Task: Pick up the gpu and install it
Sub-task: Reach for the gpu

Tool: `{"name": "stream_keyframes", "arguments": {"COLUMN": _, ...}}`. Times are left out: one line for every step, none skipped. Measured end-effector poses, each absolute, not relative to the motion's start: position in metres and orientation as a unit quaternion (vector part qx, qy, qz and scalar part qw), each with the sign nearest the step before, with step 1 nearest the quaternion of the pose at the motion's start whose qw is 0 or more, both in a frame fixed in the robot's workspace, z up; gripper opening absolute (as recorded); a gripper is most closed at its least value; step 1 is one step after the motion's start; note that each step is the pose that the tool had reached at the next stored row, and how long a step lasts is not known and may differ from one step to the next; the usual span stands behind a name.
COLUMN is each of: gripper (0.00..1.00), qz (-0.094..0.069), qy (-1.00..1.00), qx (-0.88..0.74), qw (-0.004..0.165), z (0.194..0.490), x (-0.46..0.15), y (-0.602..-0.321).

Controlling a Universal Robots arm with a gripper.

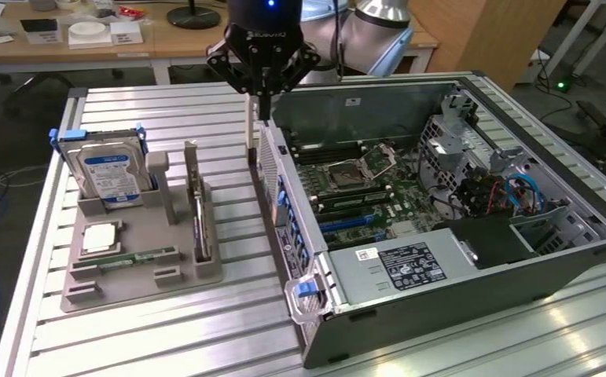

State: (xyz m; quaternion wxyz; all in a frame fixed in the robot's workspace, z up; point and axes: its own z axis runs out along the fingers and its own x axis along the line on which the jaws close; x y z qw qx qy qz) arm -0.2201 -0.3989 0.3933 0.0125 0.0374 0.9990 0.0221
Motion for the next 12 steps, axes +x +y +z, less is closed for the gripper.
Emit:
{"name": "stream_keyframes", "arguments": {"gripper": 0.11, "qz": 0.022, "qy": 0.999, "qx": 0.037, "qw": 0.012, "z": 0.393, "x": -0.222, "y": -0.399}}
{"name": "stream_keyframes", "arguments": {"gripper": 0.11, "qz": 0.022, "qy": 0.999, "qx": 0.037, "qw": 0.012, "z": 0.393, "x": -0.223, "y": -0.399}}
{"name": "stream_keyframes", "arguments": {"gripper": 0.11, "qz": 0.022, "qy": 0.999, "qx": 0.037, "qw": 0.012, "z": 0.393, "x": -0.224, "y": -0.399}}
{"name": "stream_keyframes", "arguments": {"gripper": 0.11, "qz": 0.022, "qy": 0.999, "qx": 0.037, "qw": 0.012, "z": 0.393, "x": -0.226, "y": -0.399}}
{"name": "stream_keyframes", "arguments": {"gripper": 0.11, "qz": 0.022, "qy": 0.999, "qx": 0.037, "qw": 0.012, "z": 0.393, "x": -0.227, "y": -0.399}}
{"name": "stream_keyframes", "arguments": {"gripper": 0.11, "qz": 0.022, "qy": 0.999, "qx": 0.037, "qw": 0.013, "z": 0.393, "x": -0.229, "y": -0.399}}
{"name": "stream_keyframes", "arguments": {"gripper": 0.11, "qz": 0.022, "qy": 0.999, "qx": 0.037, "qw": 0.013, "z": 0.393, "x": -0.230, "y": -0.399}}
{"name": "stream_keyframes", "arguments": {"gripper": 0.11, "qz": 0.022, "qy": 0.999, "qx": 0.037, "qw": 0.012, "z": 0.393, "x": -0.232, "y": -0.399}}
{"name": "stream_keyframes", "arguments": {"gripper": 0.11, "qz": 0.022, "qy": 0.999, "qx": 0.037, "qw": 0.012, "z": 0.393, "x": -0.233, "y": -0.399}}
{"name": "stream_keyframes", "arguments": {"gripper": 0.11, "qz": 0.022, "qy": 0.999, "qx": 0.037, "qw": 0.012, "z": 0.393, "x": -0.235, "y": -0.399}}
{"name": "stream_keyframes", "arguments": {"gripper": 0.11, "qz": 0.022, "qy": 0.999, "qx": 0.037, "qw": 0.013, "z": 0.393, "x": -0.236, "y": -0.399}}
{"name": "stream_keyframes", "arguments": {"gripper": 0.11, "qz": 0.022, "qy": 0.999, "qx": 0.037, "qw": 0.012, "z": 0.393, "x": -0.237, "y": -0.399}}
